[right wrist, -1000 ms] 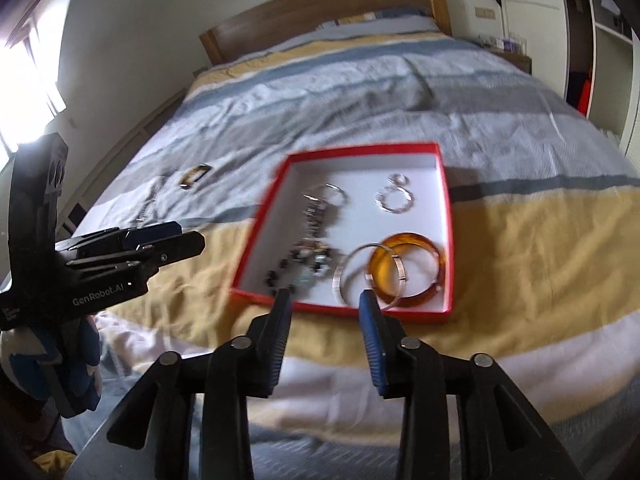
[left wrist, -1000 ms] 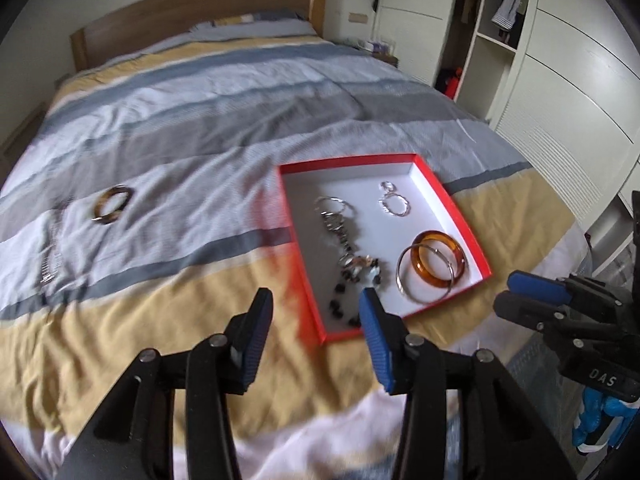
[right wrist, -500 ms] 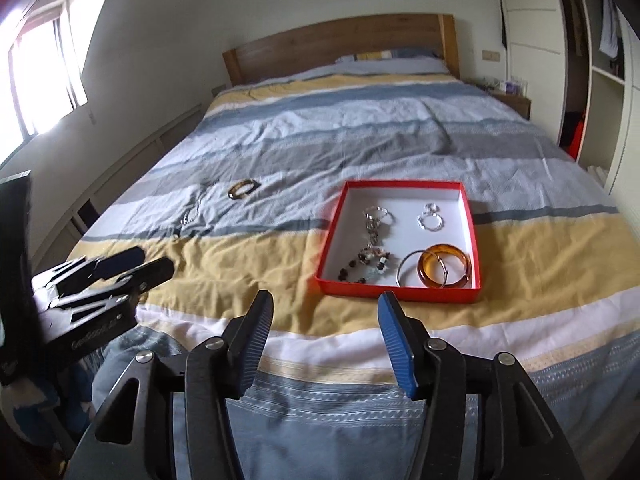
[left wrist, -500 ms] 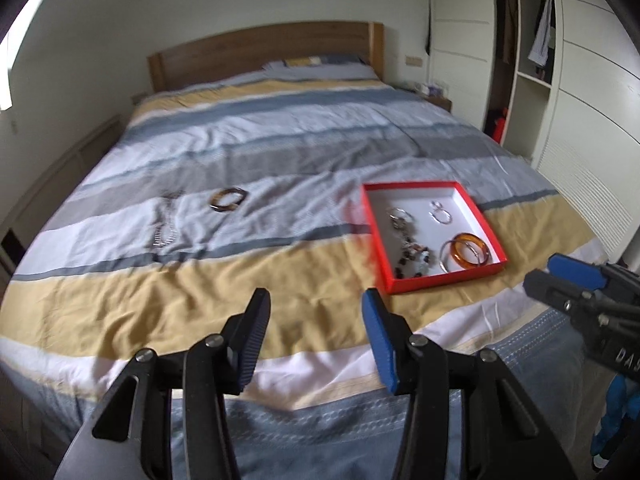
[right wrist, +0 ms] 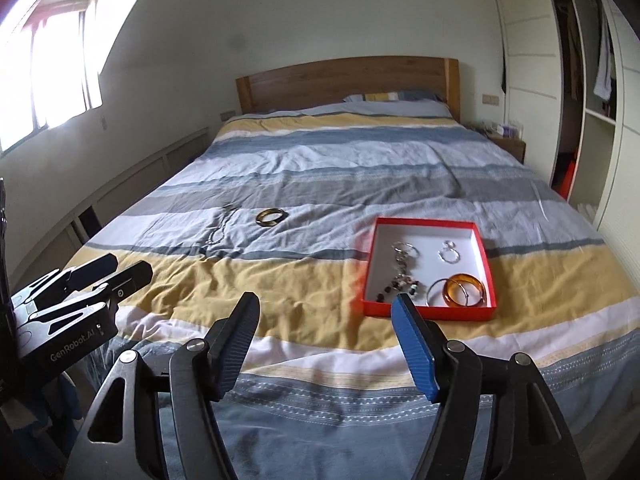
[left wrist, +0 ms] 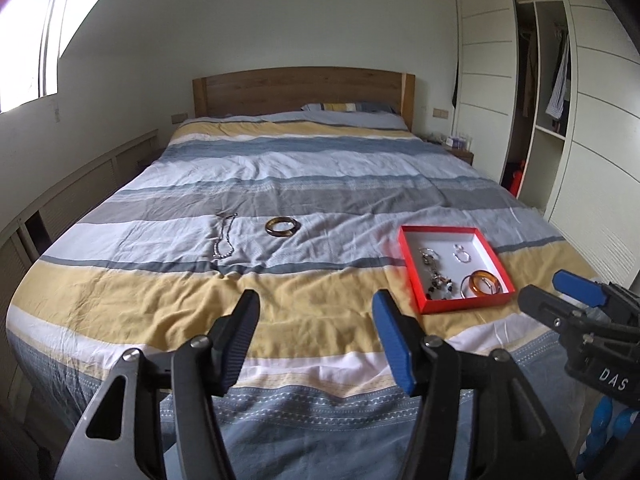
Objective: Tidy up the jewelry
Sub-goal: 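Withdraw both tools from the box toward the necklace and amber bangle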
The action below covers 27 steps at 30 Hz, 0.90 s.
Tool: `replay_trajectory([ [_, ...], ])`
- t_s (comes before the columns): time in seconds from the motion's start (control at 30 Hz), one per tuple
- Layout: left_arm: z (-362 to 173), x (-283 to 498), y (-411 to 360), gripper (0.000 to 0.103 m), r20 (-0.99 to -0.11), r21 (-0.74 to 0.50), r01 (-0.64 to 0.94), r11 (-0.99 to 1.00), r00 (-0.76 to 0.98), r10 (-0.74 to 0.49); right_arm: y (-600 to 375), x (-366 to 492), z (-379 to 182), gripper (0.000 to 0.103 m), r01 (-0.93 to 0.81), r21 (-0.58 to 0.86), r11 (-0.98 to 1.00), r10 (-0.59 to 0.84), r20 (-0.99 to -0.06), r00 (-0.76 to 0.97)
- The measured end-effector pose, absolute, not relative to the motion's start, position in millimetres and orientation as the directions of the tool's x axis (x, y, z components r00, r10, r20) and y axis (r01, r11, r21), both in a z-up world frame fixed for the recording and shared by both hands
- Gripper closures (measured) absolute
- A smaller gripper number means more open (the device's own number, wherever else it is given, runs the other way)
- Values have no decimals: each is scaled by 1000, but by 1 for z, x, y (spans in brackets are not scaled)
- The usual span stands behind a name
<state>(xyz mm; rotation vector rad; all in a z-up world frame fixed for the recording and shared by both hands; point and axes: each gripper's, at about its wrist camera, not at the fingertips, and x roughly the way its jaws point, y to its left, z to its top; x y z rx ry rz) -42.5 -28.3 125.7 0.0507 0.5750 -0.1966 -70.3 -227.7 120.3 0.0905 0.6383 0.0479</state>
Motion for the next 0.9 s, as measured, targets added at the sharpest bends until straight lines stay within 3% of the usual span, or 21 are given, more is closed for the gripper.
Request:
replay_trajectory([
  [0.9, 134, -63, -10, 46, -503, -3, 170, 985, 851, -148, -207, -86, 125, 32, -43, 59, 997, 70, -575, 815],
])
